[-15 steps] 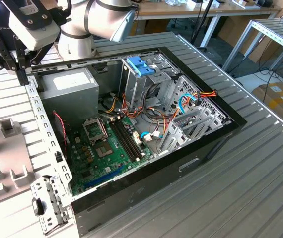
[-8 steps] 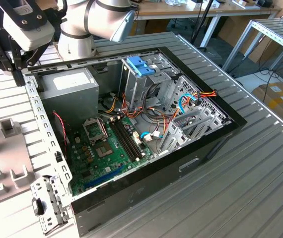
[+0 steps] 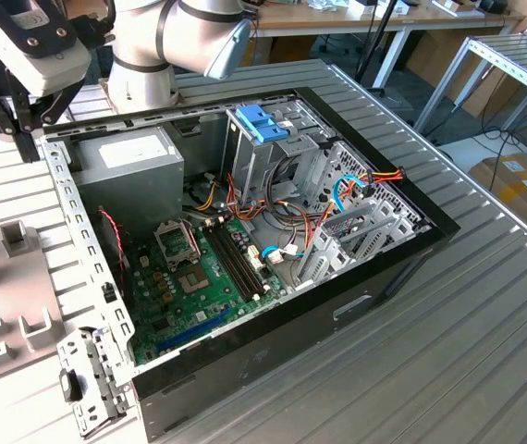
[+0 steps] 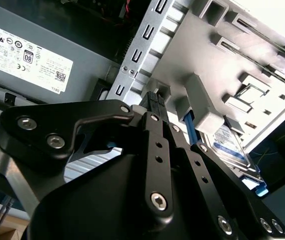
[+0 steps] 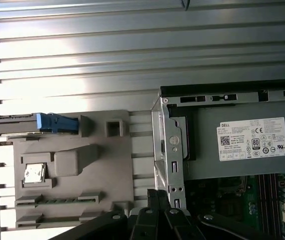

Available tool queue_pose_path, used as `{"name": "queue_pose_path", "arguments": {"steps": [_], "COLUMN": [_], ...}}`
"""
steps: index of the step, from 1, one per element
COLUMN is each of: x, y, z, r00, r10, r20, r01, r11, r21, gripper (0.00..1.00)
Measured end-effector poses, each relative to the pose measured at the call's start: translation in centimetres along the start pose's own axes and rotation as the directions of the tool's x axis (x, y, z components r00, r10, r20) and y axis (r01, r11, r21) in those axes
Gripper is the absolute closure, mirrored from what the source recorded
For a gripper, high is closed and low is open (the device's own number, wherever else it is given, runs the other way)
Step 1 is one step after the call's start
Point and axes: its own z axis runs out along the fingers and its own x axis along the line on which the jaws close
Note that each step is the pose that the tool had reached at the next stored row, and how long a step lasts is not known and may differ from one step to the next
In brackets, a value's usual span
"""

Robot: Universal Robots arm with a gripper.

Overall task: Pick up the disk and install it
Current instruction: 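Reach for the disk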

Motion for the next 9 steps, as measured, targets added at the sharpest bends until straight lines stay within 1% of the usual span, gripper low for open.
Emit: {"name": "queue_pose_path", "arguments": {"steps": [7,9], "x": [0.76,1.08], "y": [-0.06,-0.08], "z": [-0.02,-0.02], "r00": [1.0000,1.0000], "r10": [0.000,0.000], "r20": [0.0000,0.0000], "r01": [0.000,0.000], "r11": [1.0000,1.0000], "r21": [0.0000,-0.0001], "gripper": [0.89,0.89]}}
